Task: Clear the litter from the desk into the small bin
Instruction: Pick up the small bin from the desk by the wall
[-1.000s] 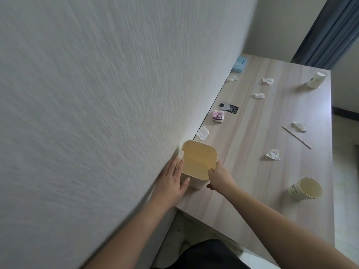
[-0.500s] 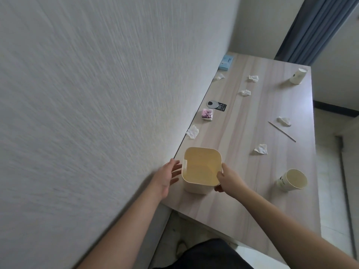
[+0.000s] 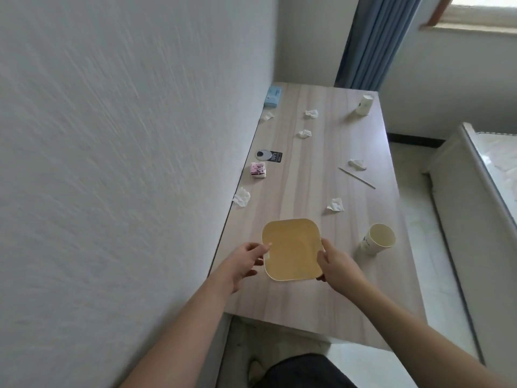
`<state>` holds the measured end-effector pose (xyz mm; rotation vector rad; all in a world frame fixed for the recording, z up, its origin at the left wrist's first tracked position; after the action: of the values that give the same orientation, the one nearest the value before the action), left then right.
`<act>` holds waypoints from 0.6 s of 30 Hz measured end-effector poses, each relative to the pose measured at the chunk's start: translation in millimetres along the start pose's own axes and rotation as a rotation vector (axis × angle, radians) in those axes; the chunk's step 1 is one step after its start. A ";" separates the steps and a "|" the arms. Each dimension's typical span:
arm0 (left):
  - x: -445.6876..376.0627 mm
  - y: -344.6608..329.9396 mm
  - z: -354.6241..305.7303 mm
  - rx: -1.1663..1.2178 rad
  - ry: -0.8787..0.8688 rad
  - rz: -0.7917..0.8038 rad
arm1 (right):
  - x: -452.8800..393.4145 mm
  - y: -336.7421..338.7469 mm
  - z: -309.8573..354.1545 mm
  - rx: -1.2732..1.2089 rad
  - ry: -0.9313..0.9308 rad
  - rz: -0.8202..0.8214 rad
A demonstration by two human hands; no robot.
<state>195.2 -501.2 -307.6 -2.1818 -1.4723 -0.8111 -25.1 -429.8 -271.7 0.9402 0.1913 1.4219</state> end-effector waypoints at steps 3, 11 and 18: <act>-4.8 -20.6 -4.1 -0.106 -0.025 0.053 | 13.2 11.0 -11.9 -0.026 -0.018 -0.075; -10.3 -86.7 -12.6 -0.094 -0.088 0.242 | 66.1 37.4 -51.9 -0.199 -0.145 -0.213; 10.0 -138.5 -17.1 -0.085 -0.132 0.294 | 110.4 62.5 -90.1 -0.245 -0.191 -0.305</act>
<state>65.5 -452.4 -288.7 -2.4799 -1.1515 -0.6497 -106.8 -300.3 -243.8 0.7998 0.0151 1.0418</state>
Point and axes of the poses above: each hand's wrist, its own x-axis away from the middle knuckle, its own y-axis out of the back of the hand, z = x × y, the point moved 3 cm from there along -x, towards the middle knuckle
